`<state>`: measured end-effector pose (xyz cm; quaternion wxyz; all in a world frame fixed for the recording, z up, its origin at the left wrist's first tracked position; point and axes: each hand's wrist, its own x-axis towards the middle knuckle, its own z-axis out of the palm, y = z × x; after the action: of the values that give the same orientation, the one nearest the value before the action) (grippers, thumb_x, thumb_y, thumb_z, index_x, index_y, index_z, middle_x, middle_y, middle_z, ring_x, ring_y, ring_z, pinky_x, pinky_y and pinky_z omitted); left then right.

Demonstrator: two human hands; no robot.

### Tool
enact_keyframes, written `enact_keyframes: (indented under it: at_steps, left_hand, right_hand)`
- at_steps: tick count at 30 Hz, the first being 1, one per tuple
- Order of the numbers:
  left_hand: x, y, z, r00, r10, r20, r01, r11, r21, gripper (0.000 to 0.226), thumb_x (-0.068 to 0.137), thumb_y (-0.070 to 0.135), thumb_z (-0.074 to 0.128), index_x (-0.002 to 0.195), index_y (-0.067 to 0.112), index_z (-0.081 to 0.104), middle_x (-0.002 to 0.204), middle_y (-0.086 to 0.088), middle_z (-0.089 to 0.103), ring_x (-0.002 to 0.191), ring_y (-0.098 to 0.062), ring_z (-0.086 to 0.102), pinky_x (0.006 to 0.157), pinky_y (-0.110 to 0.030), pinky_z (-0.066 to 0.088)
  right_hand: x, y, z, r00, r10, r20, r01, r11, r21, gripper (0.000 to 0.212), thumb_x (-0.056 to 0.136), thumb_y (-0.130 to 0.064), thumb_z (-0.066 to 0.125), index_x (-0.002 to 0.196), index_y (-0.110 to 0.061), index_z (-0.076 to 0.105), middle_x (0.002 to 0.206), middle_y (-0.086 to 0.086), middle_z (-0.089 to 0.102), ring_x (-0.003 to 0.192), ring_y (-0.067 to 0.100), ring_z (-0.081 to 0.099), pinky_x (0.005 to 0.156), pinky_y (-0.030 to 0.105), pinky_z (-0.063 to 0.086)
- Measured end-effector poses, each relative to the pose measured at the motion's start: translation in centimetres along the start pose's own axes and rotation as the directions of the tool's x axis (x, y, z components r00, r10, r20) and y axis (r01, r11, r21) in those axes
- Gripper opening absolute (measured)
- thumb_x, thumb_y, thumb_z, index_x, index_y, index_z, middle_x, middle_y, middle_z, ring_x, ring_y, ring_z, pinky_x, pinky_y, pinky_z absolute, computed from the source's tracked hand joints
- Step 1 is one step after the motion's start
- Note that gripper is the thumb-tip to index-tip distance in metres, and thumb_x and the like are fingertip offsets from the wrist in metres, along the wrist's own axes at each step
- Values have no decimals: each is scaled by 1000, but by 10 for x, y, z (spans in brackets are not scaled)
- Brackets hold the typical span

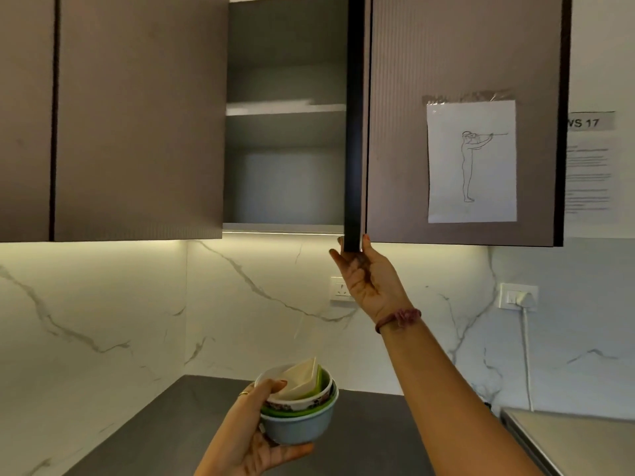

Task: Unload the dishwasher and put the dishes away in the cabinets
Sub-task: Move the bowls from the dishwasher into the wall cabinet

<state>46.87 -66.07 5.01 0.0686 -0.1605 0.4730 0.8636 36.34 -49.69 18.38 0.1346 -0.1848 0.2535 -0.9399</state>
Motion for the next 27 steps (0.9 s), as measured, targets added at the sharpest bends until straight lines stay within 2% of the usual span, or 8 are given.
enact_keyframes:
  at_steps: [1,3,6,9,13,16,20,27]
  left_hand:
    - [-4,-4,3,999,25,22,-25,1000,5,31,87,21,63,116,11,57,115,-21,60,86,-46,65,58,-60,54]
    - [-12,-13,9,997,69,37,-70,998,7,32,87,21,62,117,11,57,115,-20,59,86,-44,65,56,-57,56]
    - [-24,-24,15,989,131,75,-131,991,0,29,88,19,60,114,9,58,106,-19,60,84,-41,66,55,-56,56]
    - [-35,-33,18,985,140,101,-141,990,10,34,86,19,62,118,9,56,109,-20,61,84,-41,67,55,-55,57]
    - [-52,-39,22,985,142,101,-146,989,37,31,87,18,61,116,9,58,103,-19,63,81,-41,68,56,-53,57]
    - [-65,-44,18,983,151,109,-156,987,42,29,87,18,61,114,10,58,103,-19,63,85,-42,67,59,-56,57]
    - [-76,-48,8,983,156,100,-161,986,49,35,85,19,63,118,10,56,110,-21,61,89,-44,66,59,-58,56]
    - [-85,-55,9,977,178,115,-184,982,42,41,85,18,63,124,9,54,115,-22,60,91,-43,67,58,-56,57]
  right_hand:
    - [-4,-4,0,1000,-25,-12,25,1000,9,31,98,-27,47,94,2,59,75,22,71,86,22,68,95,14,44]
    - [-12,-14,-1,998,-51,-40,53,997,54,29,99,-21,45,95,5,57,70,23,69,64,28,72,113,25,29]
    - [-18,-22,-6,994,-82,-71,88,992,87,31,101,-20,42,117,4,52,80,21,67,59,29,71,89,42,52]
    - [-24,-31,-10,989,-105,-101,110,993,39,32,102,-19,39,121,2,51,90,21,66,61,31,71,73,48,53]
    - [-30,-37,-8,989,-100,-112,104,994,26,27,103,-17,36,115,2,52,95,21,64,59,31,71,91,48,49]
    - [-36,-39,-6,985,-107,-138,116,991,62,25,102,-15,36,103,2,53,95,22,62,57,33,70,86,49,50]
    - [-46,-41,-7,979,-129,-160,147,983,106,22,101,-11,36,106,2,53,91,20,62,56,30,70,99,43,45]
    - [-58,-56,-11,972,-158,-175,169,984,49,24,101,-14,38,109,2,53,90,21,64,55,26,70,92,39,50]
